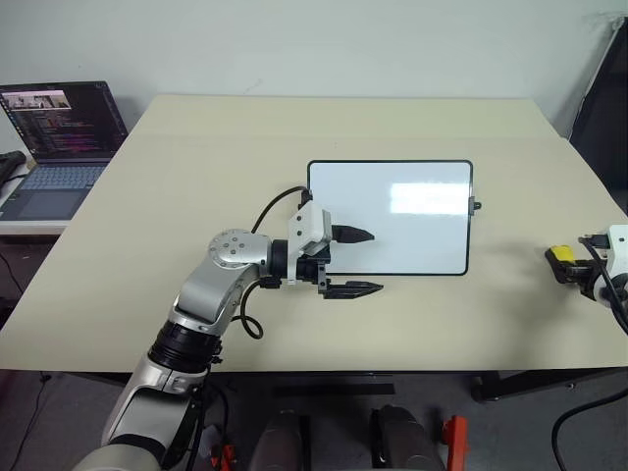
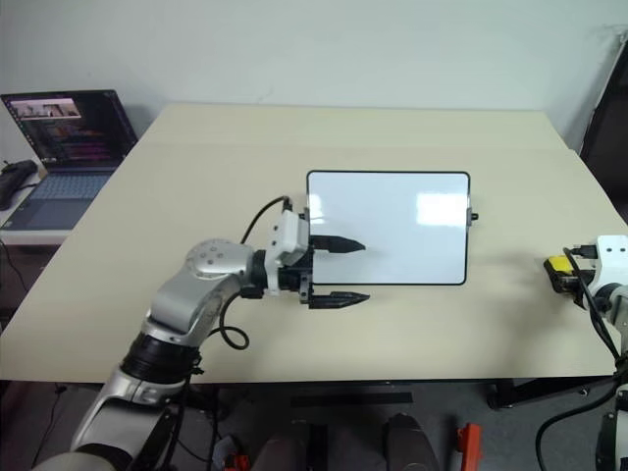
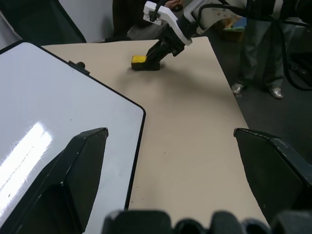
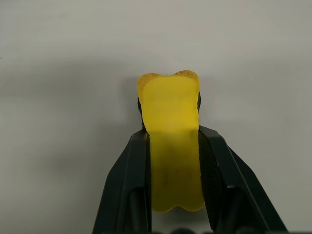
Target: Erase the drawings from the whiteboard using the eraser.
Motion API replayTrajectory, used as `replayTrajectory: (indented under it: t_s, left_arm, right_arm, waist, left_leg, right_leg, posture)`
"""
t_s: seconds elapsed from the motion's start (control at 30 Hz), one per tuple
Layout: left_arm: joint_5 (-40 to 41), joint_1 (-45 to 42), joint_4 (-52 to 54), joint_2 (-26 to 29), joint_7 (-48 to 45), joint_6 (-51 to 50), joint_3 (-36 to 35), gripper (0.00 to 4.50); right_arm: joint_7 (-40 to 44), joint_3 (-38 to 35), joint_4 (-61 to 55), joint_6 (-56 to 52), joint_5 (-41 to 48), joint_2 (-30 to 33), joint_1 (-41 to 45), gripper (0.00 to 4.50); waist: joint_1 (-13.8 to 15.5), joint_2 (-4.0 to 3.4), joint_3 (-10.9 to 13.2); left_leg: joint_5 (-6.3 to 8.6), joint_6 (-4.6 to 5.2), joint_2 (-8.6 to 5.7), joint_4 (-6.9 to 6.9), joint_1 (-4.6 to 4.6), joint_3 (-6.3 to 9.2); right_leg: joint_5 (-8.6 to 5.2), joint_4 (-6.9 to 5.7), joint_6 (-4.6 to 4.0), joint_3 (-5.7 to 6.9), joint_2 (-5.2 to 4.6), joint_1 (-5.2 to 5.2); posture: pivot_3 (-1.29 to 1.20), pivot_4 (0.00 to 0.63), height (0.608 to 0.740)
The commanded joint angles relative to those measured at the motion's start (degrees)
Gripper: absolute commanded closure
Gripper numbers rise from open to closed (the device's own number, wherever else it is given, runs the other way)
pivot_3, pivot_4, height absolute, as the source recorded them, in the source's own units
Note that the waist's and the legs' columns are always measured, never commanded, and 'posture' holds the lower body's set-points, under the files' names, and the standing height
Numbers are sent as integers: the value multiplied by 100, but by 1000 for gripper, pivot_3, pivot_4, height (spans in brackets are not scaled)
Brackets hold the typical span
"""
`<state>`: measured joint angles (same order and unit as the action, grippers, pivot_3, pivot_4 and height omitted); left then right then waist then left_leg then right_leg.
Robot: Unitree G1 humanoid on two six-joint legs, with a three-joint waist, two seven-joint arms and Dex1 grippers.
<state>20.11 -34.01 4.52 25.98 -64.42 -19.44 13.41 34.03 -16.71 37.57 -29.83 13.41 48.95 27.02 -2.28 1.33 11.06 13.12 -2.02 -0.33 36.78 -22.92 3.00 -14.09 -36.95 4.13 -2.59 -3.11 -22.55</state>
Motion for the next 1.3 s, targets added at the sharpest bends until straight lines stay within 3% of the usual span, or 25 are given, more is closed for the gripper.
replayTrajectory:
  t_s: [0.03, 0.07, 0.4, 0.53, 0.63, 0.73, 0.93, 1.3]
  left_arm:
    - [47, -15, 278, 64, 5, 80, -116, 0]
    - [49, -22, 276, 73, 4, 80, -119, 0]
    - [138, -48, 190, 205, 111, 31, -388, 0]
    - [380, -57, 105, 214, 731, -87, -1183, 0]
    - [99, -116, -405, 172, 1808, 292, -1982, 0]
    - [-600, -206, -1352, 48, 3064, 954, -2288, 0]
    - [-1111, 202, -1965, -198, 3266, 1691, -1885, 0]
    - [-1347, 249, -3045, -824, 3572, 2487, -1671, 0]
  right_arm:
    - [123, 18, 148, 187, -98, 157, 127, 3541]
    - [136, 20, 187, 213, -126, 160, 149, 3541]
    - [220, -118, -150, 311, -147, 294, 43, 77]
    - [-21, -540, -1349, 294, 124, 144, -203, 30]
    - [-430, -865, -2363, 773, 534, -712, -331, 30]
    - [-692, -707, -2331, 1393, 361, -1380, -467, 30]
    - [-1056, -620, -1714, 2138, 253, -1955, -328, 30]
    - [-1360, -351, -963, 2777, 112, -2399, -219, 30]
  waist:
    - [-2, 0, 0]
    - [-2, 0, 0]
    - [-7, -1, 0]
    - [-15, -6, 3]
    - [-66, -5, 2]
    - [-62, 1, -1]
    - [98, -1, 0]
    - [43, -1, 0]
  left_leg:
    - [0, 0, 0, 0, 0, 0]
    - [0, 0, 0, 0, 1, 0]
    - [0, 0, 0, 1, 1, 1]
    - [0, 0, 0, 1, 1, 2]
    - [0, 0, 6, 3, 3, 6]
    - [0, 0, 10, 3, 23, 19]
    - [0, -1, -13, 9, 3, 12]
    - [0, -1, -6, 6, 11, 11]
  right_leg:
    - [0, 0, 0, 0, 0, 0]
    - [0, 0, 0, 0, 0, 1]
    - [0, -1, 0, 1, 0, 2]
    - [0, -2, 0, 0, 0, 0]
    - [0, -7, 1, 1, 3, -1]
    - [-10, -5, 19, 13, 8, 24]
    - [13, 5, 16, 9, -16, 18]
    - [15, -4, 10, 9, -8, 16]
  posture:
    - [0, 150, 740]
    - [0, 150, 740]
    - [0, 150, 740]
    - [0, 150, 740]
    - [0, 150, 740]
    - [0, 150, 740]
    - [0, 150, 740]
    - [0, 150, 740]
